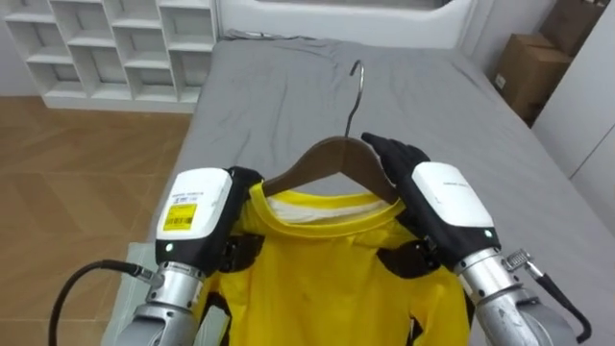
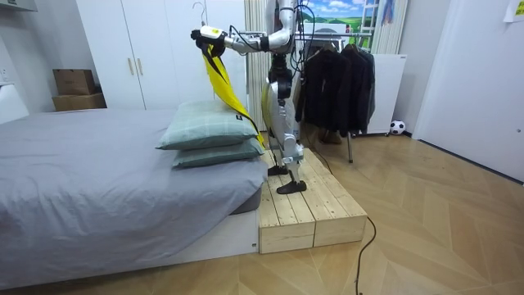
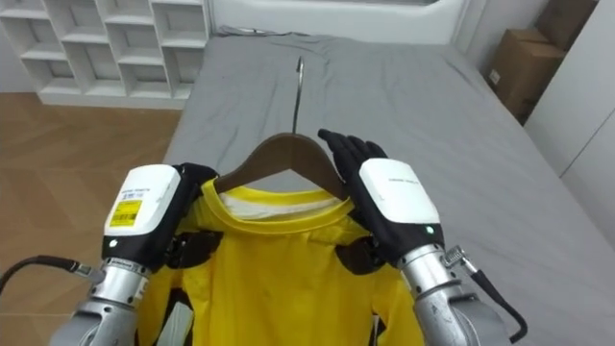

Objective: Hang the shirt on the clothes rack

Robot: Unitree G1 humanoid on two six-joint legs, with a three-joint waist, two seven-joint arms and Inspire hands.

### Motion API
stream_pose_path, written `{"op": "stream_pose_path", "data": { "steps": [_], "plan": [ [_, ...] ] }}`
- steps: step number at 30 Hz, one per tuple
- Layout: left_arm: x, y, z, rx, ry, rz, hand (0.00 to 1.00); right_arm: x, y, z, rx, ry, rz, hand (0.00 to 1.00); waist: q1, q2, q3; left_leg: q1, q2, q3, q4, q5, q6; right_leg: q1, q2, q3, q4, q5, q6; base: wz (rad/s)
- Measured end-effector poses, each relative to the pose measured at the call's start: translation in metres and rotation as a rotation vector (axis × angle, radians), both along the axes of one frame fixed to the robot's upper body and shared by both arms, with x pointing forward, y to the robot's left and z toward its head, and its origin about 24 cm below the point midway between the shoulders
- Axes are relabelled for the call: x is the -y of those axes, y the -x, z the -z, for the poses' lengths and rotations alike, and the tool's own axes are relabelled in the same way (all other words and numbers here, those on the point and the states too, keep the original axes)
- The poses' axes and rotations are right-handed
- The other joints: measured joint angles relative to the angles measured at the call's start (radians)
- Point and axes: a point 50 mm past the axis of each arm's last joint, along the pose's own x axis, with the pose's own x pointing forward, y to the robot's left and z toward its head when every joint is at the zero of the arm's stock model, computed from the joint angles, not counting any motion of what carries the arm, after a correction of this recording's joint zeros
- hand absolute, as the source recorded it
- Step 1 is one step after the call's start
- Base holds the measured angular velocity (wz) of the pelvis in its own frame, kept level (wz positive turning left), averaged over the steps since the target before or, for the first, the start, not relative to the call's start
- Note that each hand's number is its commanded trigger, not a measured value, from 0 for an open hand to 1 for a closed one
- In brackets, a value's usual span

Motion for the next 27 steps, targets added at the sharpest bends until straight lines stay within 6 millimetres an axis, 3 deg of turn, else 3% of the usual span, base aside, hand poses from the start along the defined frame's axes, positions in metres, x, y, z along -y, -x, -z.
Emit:
{"op": "stream_pose_path", "data": {
  "steps": [5,11,27],
  "plan": [
    [0.001,-0.001,-0.002,-0.014,0.002,0.008,1.00,0.000,0.000,0.000,-0.001,-0.004,0.001,0.00,0.001,0.000,0.0000,0.002,-0.004,0.002,0.006,0.000,0.000,0.009,-0.002,0.000,-0.001,-0.004,0.001,-0.01],
    [0.003,-0.001,-0.002,-0.020,0.008,0.013,1.00,0.003,-0.001,0.001,-0.005,-0.001,0.010,0.00,0.010,0.009,-0.0068,0.003,-0.006,-0.003,0.006,-0.001,0.001,0.011,-0.001,0.002,0.002,-0.012,-0.006,0.04],
    [0.005,0.000,-0.018,0.026,-0.004,0.030,1.00,0.011,-0.002,0.005,0.043,-0.018,0.078,0.00,0.013,0.013,-0.0092,-0.004,-0.005,-0.007,0.022,-0.001,0.001,0.017,-0.006,-0.014,0.000,-0.013,-0.009,0.01]
  ]
}}
